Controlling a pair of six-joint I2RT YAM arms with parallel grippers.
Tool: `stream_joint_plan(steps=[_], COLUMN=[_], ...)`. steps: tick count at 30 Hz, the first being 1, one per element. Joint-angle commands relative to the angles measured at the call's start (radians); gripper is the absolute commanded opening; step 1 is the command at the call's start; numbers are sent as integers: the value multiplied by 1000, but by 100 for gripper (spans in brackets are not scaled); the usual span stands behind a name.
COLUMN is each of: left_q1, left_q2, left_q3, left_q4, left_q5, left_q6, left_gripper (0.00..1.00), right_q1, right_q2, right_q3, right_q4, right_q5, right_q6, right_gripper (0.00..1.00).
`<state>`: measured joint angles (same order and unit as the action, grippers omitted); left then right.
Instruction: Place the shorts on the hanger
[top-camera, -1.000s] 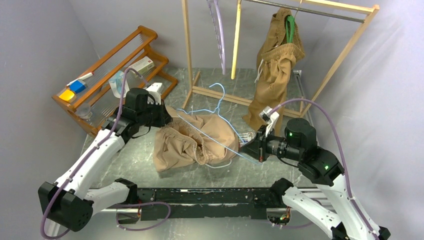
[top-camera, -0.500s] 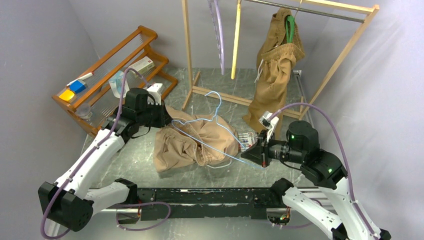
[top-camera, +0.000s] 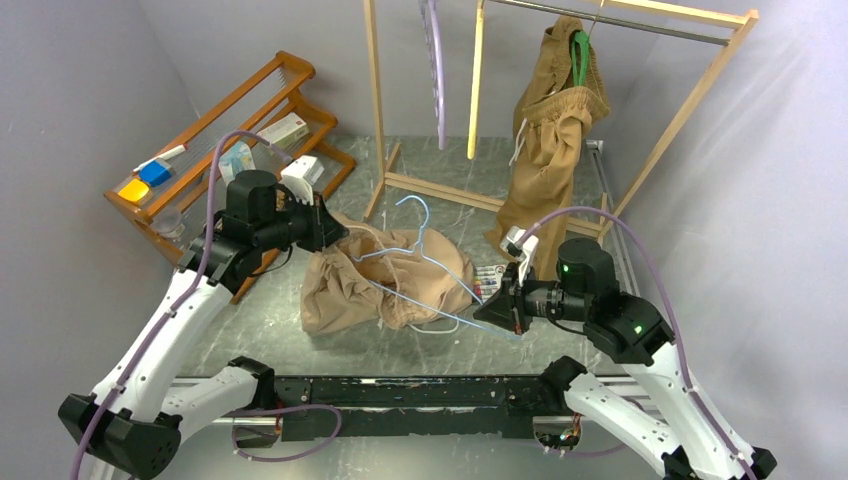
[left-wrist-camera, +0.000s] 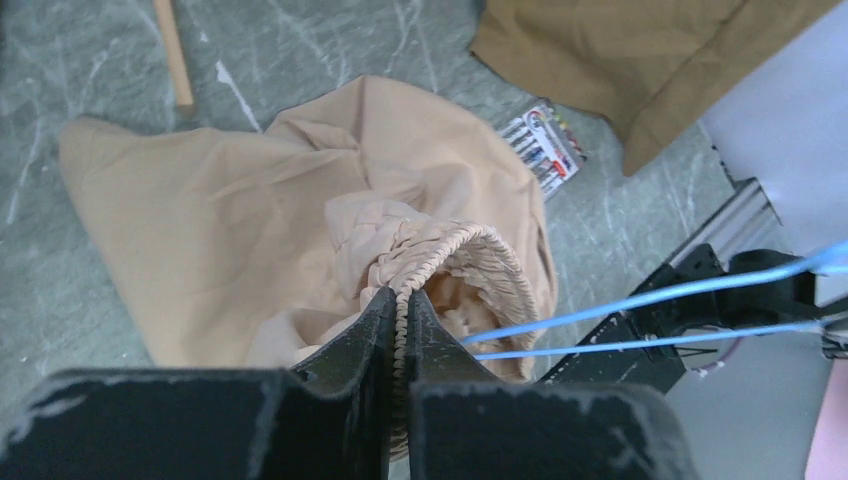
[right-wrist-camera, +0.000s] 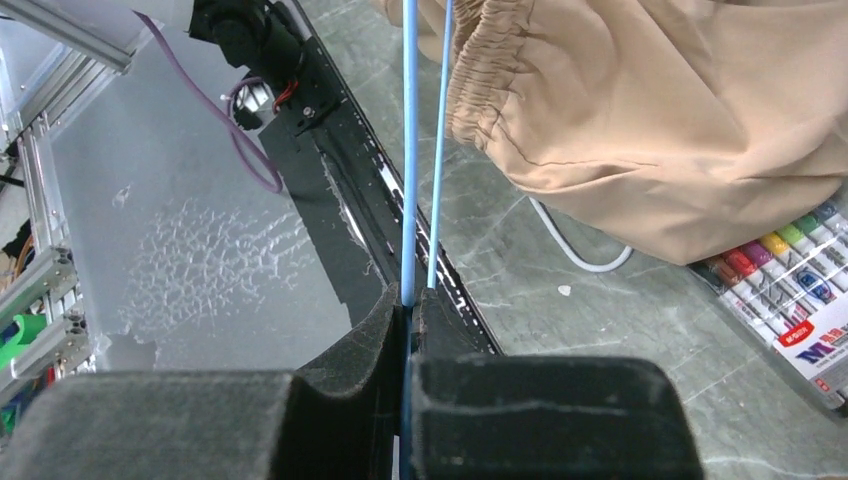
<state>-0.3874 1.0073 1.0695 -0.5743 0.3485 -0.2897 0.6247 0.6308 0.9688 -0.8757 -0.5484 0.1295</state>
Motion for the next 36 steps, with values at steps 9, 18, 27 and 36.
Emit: stream_joint_plan(steps=[9, 18, 27, 36], left_q1=[5, 6, 6, 6], left_q2=[-34, -45, -109, -256], left_q3=[43, 39, 39, 25], left_q4=[75, 177, 148, 93], left_q5=[240, 361, 243, 52], left_q6=[-119, -198, -113, 113], left_gripper=[7, 7, 36, 48], right_q1=[-2, -1, -2, -1], right_q2=[9, 52, -57, -188], right_q3=[-106, -227, -381, -509], right_q4=[352, 613, 941, 1168], right_q5=[-18, -86, -85, -100], right_q6=[7, 34, 164, 284], right_gripper=[0, 0, 0, 0])
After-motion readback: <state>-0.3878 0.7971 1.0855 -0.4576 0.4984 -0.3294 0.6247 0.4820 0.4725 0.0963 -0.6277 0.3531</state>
